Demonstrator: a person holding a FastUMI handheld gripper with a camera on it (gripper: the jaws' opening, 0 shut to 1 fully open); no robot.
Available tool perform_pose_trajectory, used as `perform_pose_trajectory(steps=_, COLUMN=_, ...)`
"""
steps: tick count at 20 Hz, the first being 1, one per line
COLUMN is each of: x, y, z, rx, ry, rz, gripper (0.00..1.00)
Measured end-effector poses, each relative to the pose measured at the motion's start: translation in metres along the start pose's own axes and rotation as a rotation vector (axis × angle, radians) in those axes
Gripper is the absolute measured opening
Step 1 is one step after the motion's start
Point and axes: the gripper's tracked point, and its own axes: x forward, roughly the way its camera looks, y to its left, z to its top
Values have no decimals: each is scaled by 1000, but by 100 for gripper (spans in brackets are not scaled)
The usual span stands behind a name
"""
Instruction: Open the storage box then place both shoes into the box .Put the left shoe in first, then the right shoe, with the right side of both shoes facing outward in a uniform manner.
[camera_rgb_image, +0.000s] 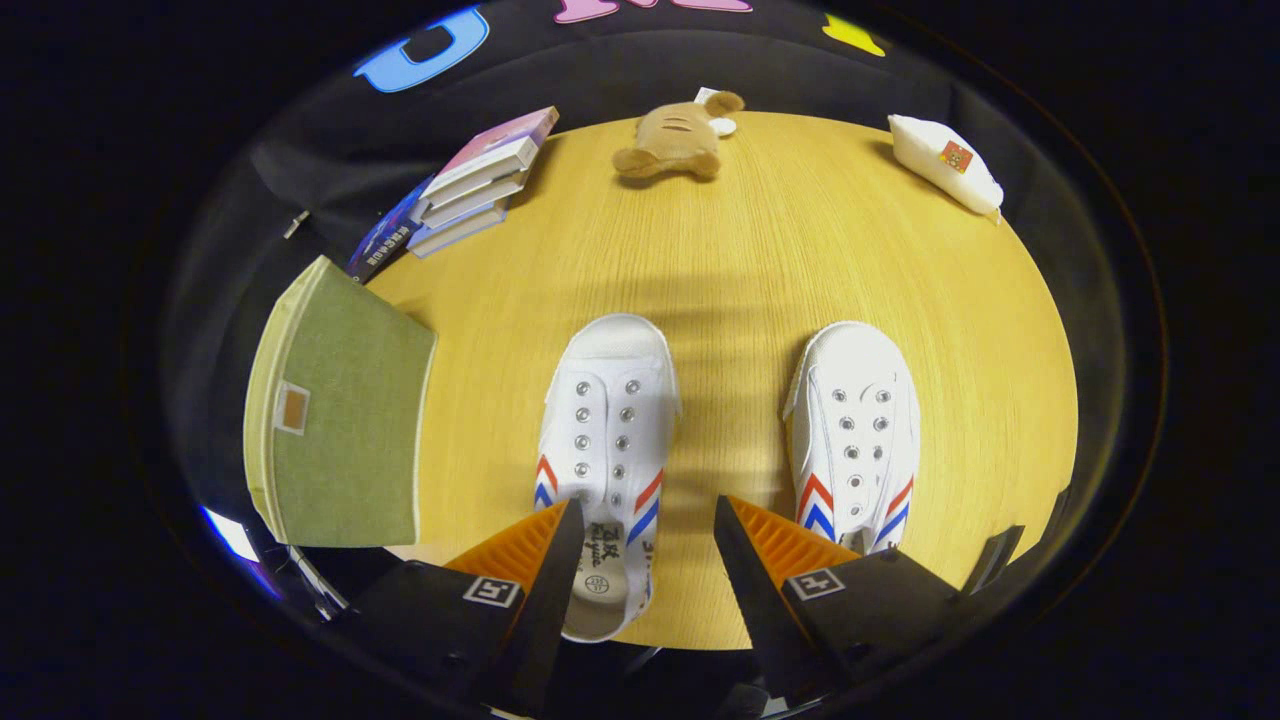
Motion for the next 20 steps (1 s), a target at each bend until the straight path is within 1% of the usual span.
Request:
perform_pose_trajectory(steps=1, x=7, y=1, z=0, rx=-7, ry=13, rz=-3, gripper=80)
perform_pose_trajectory(steps=3, x=22, y=4, z=0, rx=-20, ry=37, rz=-6, gripper=76)
perform_pose_trajectory(steps=4, x=28, y=5, z=-1, rx=-28, ry=50, rz=-3, gripper=76)
perform_pose_trajectory(steps=6, x=34, y=14, z=0, rx=-17, ry=69, rz=32, gripper=69)
perform_pose_trajectory(steps=7, x=34, y=12, z=0, rx=-14, ry=77, rz=32, gripper=54)
perform_pose_trajectory(steps=8, x=32, y=5, z=0, rx=-24, ry=88, rz=11, gripper=39)
perform_pose_trajectory(steps=9, x=35, y=5, z=-3, rx=9, ry=95, rz=16, gripper=23)
perform_pose_trajectory(steps=10, x=32, y=6, z=-1, rx=65, ry=87, rz=25, gripper=21)
perform_pose_trajectory(steps=11, x=28, y=5, z=0, rx=108, ry=80, rz=32, gripper=11)
perform_pose_trajectory(steps=12, x=24, y=4, z=2, rx=136, ry=64, rz=23, gripper=10)
perform_pose_trajectory(steps=13, x=21, y=3, z=2, rx=137, ry=45, rz=17, gripper=7)
perform_pose_trajectory(steps=14, x=15, y=4, z=3, rx=139, ry=34, rz=21, gripper=7)
perform_pose_trajectory(steps=17, x=-11, y=20, z=10, rx=223, ry=27, rz=95, gripper=7)
perform_pose_trajectory(steps=20, x=-42, y=44, z=31, rx=301, ry=1, rz=171, gripper=7)
